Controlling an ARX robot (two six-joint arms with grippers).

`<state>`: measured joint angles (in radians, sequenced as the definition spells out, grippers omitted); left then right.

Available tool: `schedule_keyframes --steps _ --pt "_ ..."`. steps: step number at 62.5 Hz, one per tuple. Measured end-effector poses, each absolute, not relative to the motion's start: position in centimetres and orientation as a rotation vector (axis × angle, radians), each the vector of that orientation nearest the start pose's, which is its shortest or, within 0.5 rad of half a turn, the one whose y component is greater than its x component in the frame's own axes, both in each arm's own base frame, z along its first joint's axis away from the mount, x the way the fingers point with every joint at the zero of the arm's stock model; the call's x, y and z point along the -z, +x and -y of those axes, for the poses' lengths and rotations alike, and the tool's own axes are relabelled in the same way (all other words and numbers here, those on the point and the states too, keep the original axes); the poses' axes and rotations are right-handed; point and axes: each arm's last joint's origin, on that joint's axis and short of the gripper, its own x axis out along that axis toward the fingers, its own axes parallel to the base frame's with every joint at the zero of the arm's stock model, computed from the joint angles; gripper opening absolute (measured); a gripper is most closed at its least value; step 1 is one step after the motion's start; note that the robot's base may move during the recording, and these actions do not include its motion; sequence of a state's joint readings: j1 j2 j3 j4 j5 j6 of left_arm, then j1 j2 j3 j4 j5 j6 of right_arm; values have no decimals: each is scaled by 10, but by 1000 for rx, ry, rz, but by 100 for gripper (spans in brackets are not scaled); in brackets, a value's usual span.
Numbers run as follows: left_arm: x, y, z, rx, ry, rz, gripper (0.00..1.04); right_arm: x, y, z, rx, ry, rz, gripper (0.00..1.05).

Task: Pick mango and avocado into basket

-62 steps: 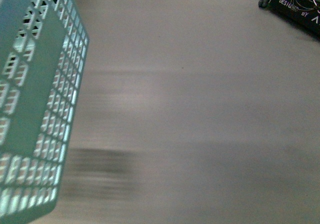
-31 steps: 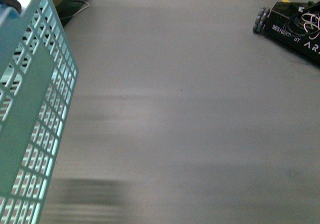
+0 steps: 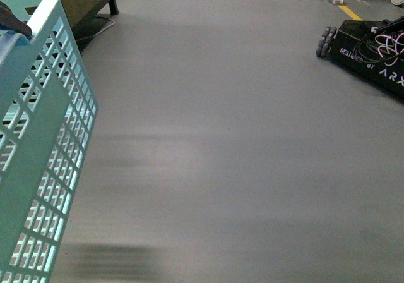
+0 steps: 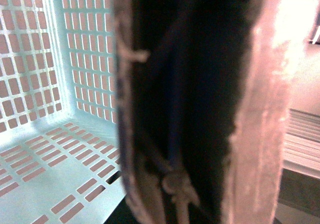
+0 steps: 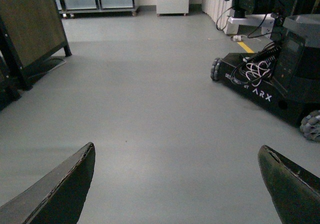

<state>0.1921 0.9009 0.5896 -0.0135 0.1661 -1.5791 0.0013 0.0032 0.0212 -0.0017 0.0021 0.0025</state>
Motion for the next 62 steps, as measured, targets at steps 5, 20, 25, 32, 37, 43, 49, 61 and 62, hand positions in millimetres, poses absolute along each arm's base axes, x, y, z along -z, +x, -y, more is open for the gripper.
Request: schedule_keyframes --steps 5,20,25,32,37,43,49,61,62 --pt "-262 196 -33 -274 -1622 -232 14 -170 97 0 0 3 16 96" --pt "-262 196 -33 -274 -1622 -231 14 -170 97 0 1 3 16 96" --pt "-262 196 -33 -274 -1622 -231 14 -170 97 0 1 3 16 96" --pt "-262 196 -33 -273 -1622 -231 14 -170 97 0 1 3 16 96" --pt "-262 196 -33 -273 -1622 -231 14 -170 97 0 1 3 16 96" --pt "-262 196 -33 -274 -1622 -232 14 -170 97 0 0 3 17 96" --pt "-262 196 -33 -274 -1622 -232 14 -170 97 0 0 3 17 96" --pt "-262 196 -33 -274 -1622 -231 14 -170 97 0 1 3 17 96" --pt "-262 196 -33 -274 -1622 -231 14 -170 97 0 1 3 17 96"
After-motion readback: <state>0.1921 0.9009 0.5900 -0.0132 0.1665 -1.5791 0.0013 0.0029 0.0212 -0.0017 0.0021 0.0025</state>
